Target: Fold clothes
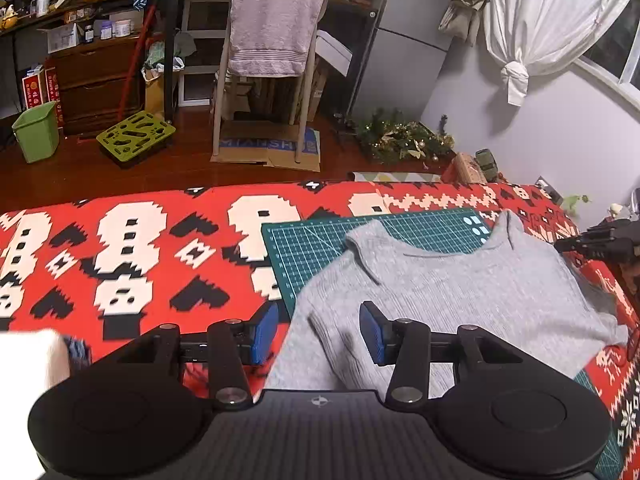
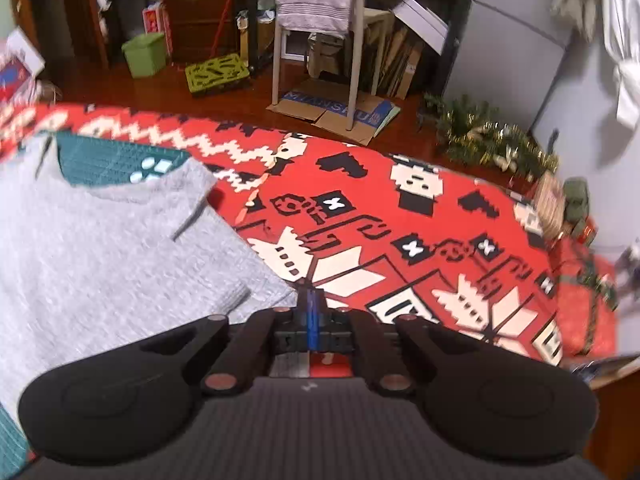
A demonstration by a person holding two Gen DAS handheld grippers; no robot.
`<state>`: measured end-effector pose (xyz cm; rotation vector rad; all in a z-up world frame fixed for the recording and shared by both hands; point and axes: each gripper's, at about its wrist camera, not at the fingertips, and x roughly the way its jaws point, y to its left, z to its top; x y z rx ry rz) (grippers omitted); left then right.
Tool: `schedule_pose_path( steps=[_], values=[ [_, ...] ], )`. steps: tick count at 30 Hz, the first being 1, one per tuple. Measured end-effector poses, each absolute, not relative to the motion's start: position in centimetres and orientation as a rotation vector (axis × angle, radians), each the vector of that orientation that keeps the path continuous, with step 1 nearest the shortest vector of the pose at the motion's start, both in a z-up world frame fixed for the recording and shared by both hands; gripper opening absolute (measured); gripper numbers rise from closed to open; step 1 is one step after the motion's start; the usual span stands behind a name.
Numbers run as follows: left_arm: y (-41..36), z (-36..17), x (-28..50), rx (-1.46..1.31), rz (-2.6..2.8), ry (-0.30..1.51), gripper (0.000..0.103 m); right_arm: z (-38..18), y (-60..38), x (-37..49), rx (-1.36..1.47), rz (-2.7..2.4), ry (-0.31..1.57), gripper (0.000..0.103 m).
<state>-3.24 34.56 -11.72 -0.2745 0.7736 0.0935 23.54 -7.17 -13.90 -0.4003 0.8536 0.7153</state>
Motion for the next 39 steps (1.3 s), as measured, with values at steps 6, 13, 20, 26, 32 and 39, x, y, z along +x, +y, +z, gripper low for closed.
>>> schedule_pose_path(
  steps=[6,13,20,26,32,39],
  values=[
    [34.0,-11.5,-5.3,-0.358,0.083,0.783,0.044,-10.8,-9.6,21.2,-0.276,0.731,0.835,0.020],
    [31.2,-12.0,-9.1,-0.444,0.028,0.828,0.044,-10.7,-13.9,14.5,-0.088,0.761,0.966,0.022],
    [29.0,-12.9,-12.9,-0.468,0.029,0.875,0.044,-11.3,-15.9,10.4,0.006,0.727,0.948,0.027],
    [28.5,-13.2,-13.5,-0.478,0.031,0.866,0.045,-11.6,-15.6,10.6,0.005,0.733,0.939,0.033],
    [27.9,-14.1,-11.7,-0.472,0.024,0.864,0.035,-12.8,-14.5,11.6,-0.017,0.751,0.966,0.012],
    [29.2,-12.2,-12.7,-0.502,-0.023,0.807,0.003,-10.8,-15.9,11.0,0.084,0.790,0.980,0.002]
  ],
)
